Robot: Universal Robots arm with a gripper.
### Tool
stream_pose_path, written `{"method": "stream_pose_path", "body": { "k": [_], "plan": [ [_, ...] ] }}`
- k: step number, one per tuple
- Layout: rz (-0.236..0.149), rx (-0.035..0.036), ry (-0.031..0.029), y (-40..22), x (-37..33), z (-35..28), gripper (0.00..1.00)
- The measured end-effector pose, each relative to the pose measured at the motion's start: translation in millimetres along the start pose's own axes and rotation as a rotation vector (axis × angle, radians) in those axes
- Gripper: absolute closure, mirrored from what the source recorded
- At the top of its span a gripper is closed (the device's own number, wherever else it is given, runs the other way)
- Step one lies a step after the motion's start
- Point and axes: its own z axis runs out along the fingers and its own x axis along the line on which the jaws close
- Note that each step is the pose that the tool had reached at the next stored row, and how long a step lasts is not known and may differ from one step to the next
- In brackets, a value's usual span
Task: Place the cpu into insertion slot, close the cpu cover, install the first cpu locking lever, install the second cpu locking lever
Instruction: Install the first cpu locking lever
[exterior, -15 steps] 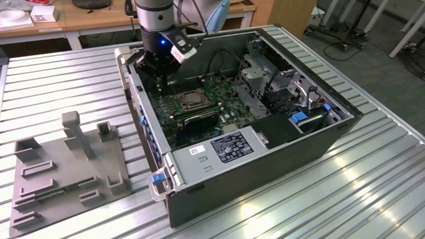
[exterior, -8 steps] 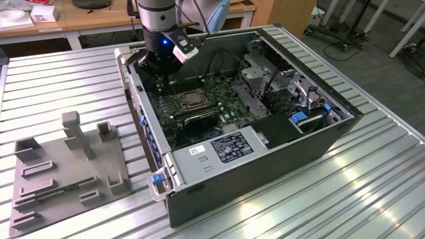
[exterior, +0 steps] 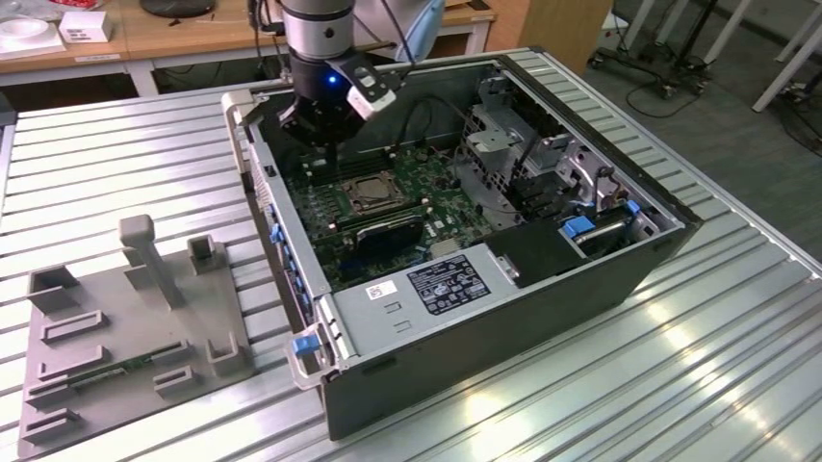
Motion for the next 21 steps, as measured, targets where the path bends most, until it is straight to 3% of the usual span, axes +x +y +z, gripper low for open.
{"method": "stream_pose_path", "body": {
  "k": [9, 12, 13, 18, 19, 21],
  "plan": [
    [0.000, 0.0001, 0.0009, 0.8, -23.9, 1.5, 0.89],
    [0.000, -0.0004, 0.0007, 0.8, -24.5, 1.5, 0.89],
    [0.000, -0.0052, 0.0009, 0.8, -24.6, 1.6, 0.89],
    [0.005, -0.0935, 0.0038, 0.8, -24.6, 1.6, 0.89],
    [0.007, -0.1011, 0.0040, 0.8, -24.6, 1.6, 0.89],
    [0.009, -0.1023, 0.0038, 0.8, -24.8, 1.9, 0.89]
  ]
}}
